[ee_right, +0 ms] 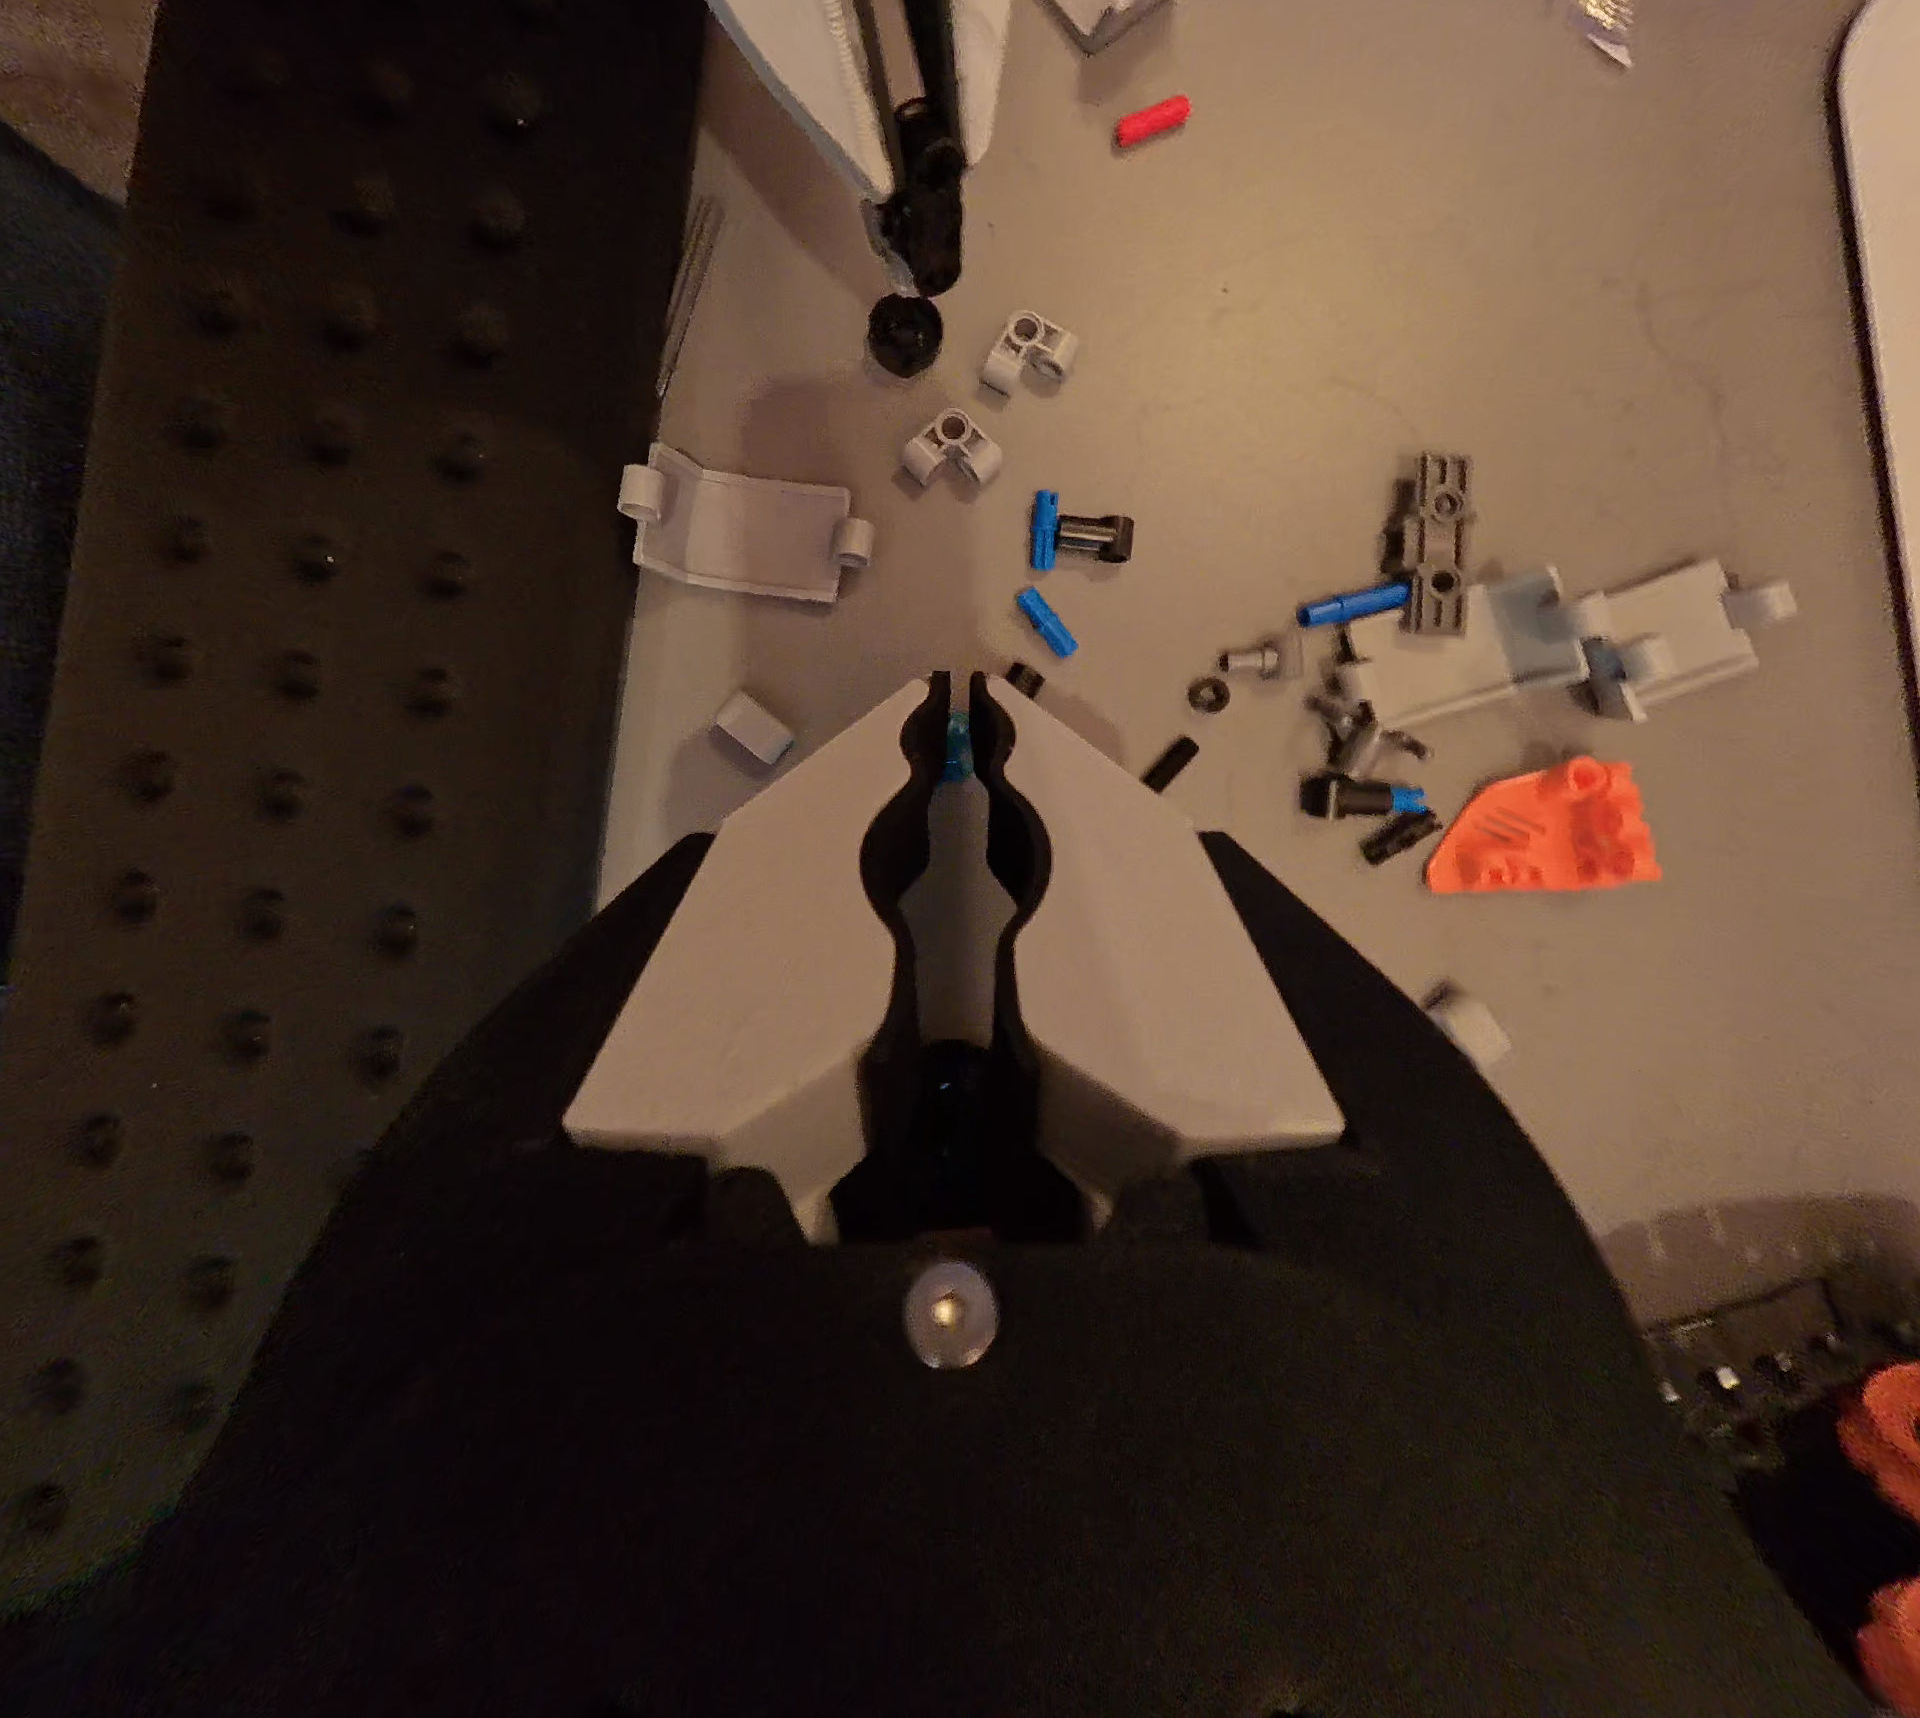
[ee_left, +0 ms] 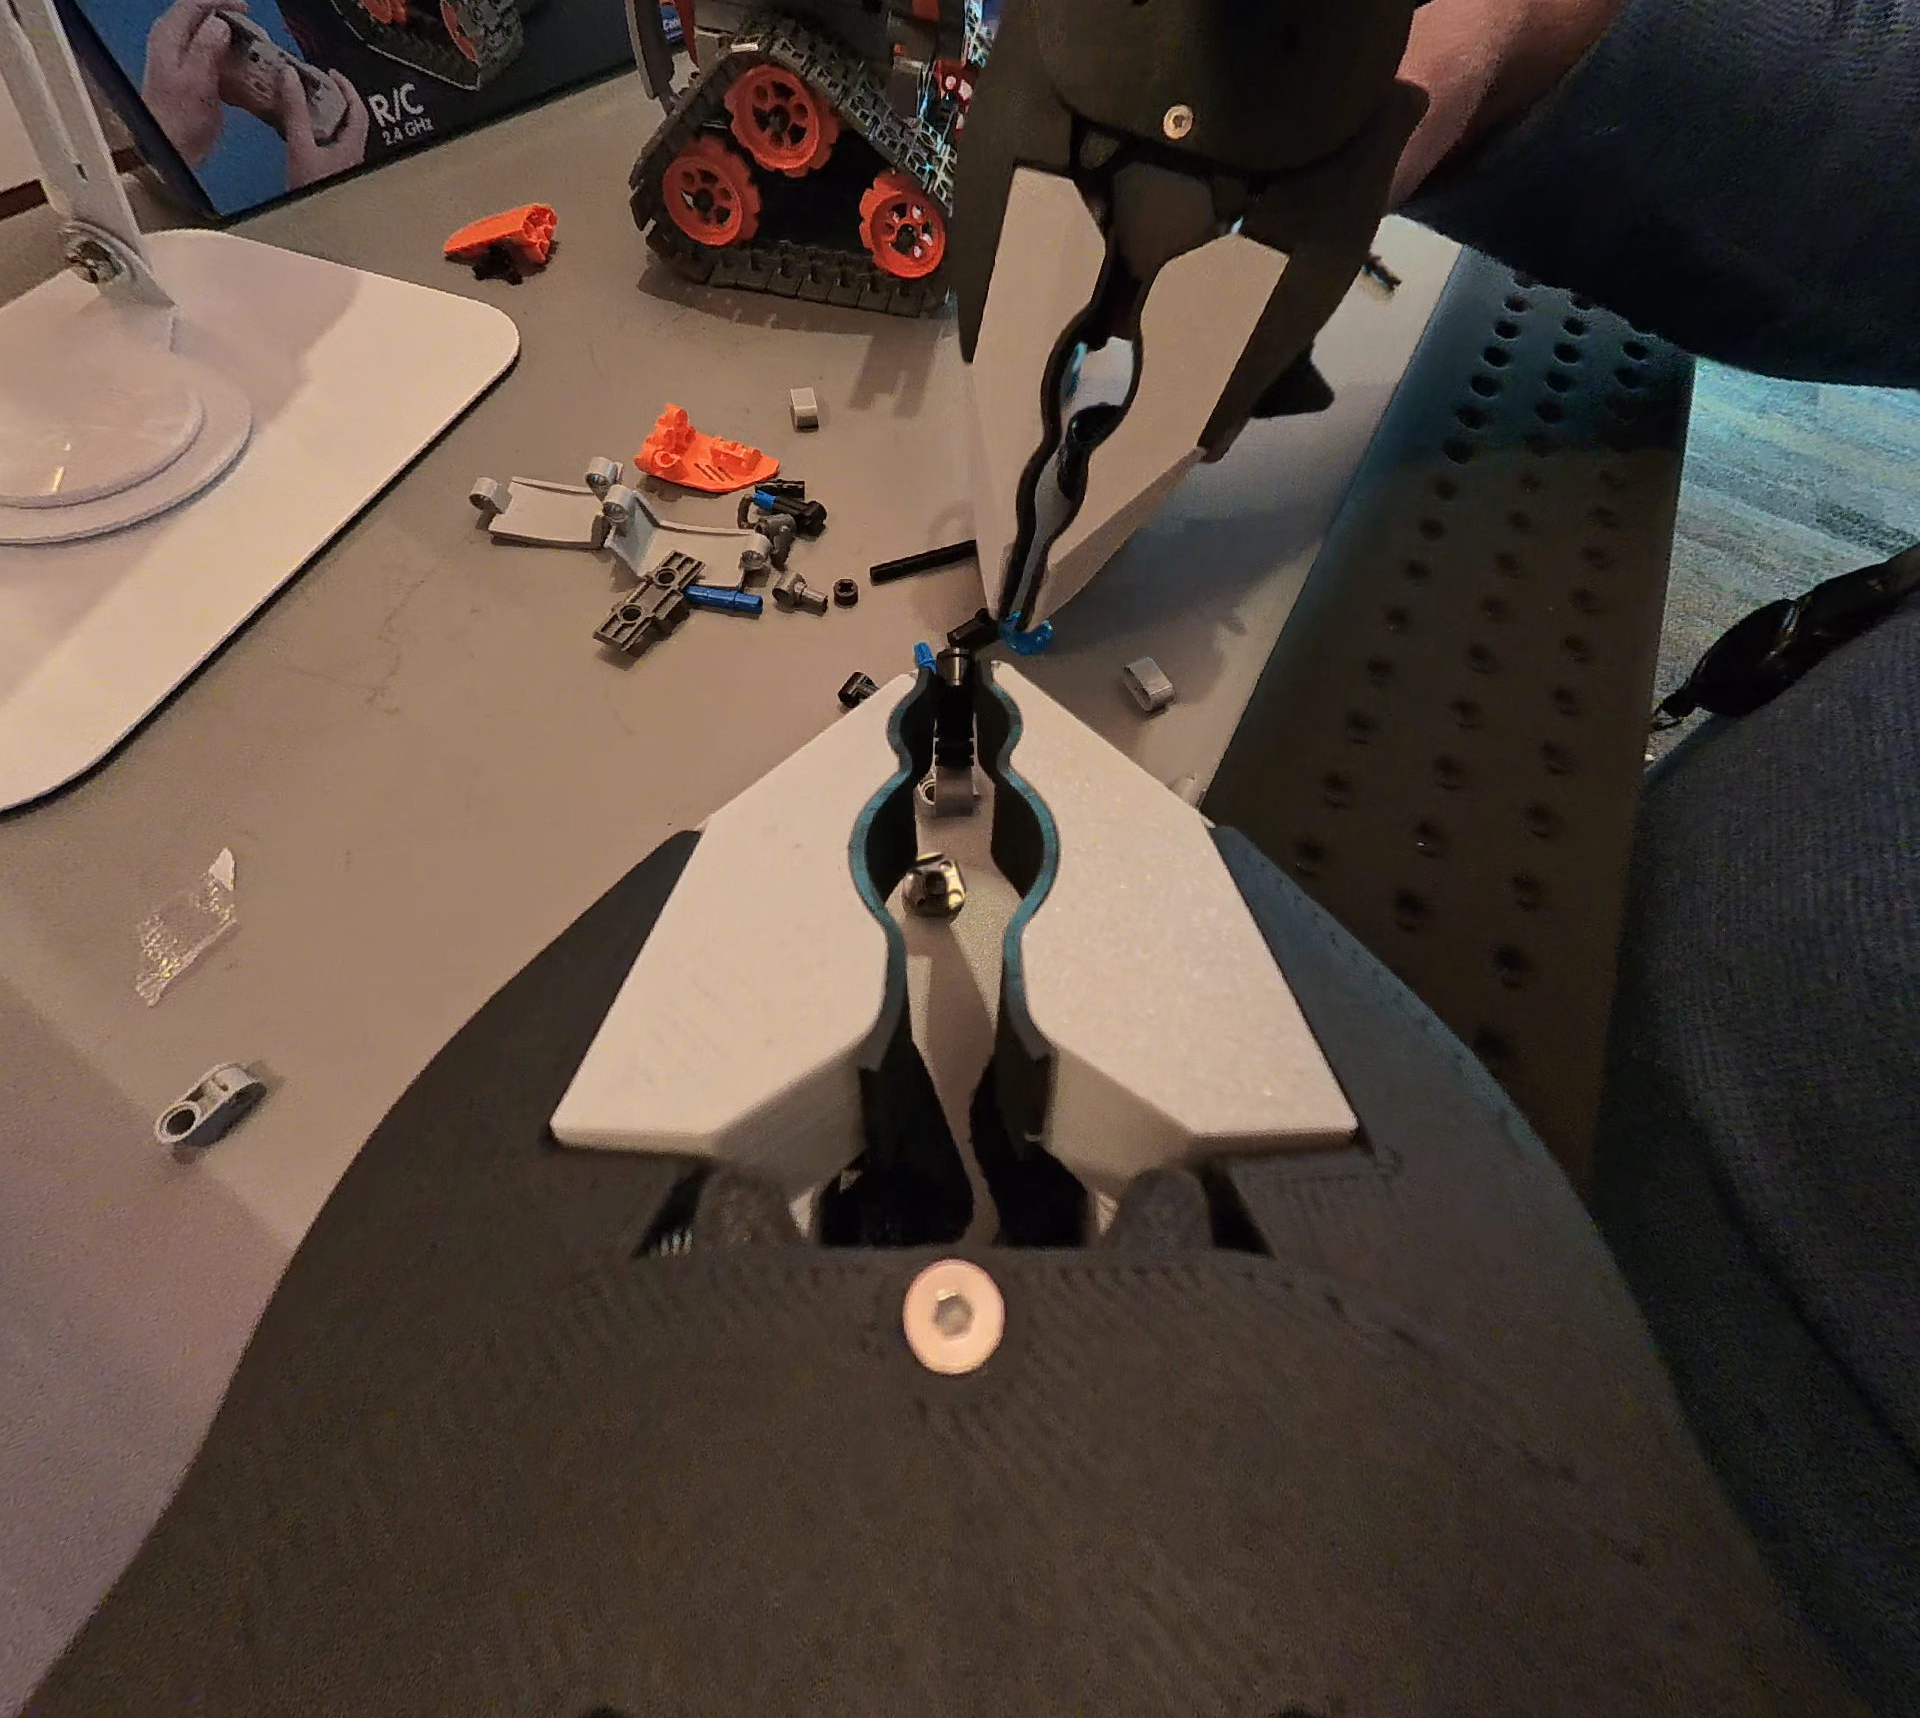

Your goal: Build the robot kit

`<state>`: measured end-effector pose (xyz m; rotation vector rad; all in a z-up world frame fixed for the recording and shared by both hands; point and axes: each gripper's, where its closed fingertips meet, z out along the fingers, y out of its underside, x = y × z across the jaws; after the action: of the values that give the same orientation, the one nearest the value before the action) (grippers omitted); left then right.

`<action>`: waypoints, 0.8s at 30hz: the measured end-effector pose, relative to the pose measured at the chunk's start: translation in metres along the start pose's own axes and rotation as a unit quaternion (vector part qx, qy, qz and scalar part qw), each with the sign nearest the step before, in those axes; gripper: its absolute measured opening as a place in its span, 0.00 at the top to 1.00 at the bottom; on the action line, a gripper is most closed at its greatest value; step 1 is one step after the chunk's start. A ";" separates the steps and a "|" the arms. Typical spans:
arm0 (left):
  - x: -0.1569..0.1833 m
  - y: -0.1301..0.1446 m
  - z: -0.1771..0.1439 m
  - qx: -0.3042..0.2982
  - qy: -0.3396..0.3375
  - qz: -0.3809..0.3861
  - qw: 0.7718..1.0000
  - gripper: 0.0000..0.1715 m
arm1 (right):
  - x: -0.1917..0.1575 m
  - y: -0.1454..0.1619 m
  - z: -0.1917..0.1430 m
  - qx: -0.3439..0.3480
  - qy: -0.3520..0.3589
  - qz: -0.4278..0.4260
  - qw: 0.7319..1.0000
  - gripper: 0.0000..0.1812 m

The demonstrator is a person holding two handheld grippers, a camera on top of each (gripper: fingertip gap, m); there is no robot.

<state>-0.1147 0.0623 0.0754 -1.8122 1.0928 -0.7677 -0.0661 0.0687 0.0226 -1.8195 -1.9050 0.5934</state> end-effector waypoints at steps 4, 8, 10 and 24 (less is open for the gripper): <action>-0.001 0.001 0.001 -0.003 0.002 -0.003 1.000 0.98 | 0.002 0.000 0.005 0.000 0.021 0.070 0.997 0.93; -0.004 0.000 0.001 -0.001 0.003 -0.005 1.000 0.98 | 0.010 -0.004 0.012 0.014 0.040 0.118 0.992 0.92; -0.004 0.000 0.001 0.000 0.004 -0.006 1.000 0.98 | 0.018 0.002 0.016 -0.004 0.070 0.125 0.990 0.89; -0.006 -0.002 -0.001 0.009 0.012 -0.015 1.000 0.98 | 0.003 -0.016 0.023 0.028 0.058 0.159 0.985 0.91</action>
<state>-0.1179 0.0677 0.0770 -1.8111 1.0733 -0.8168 -0.0923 0.0708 0.0134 -2.0892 -1.5177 0.6220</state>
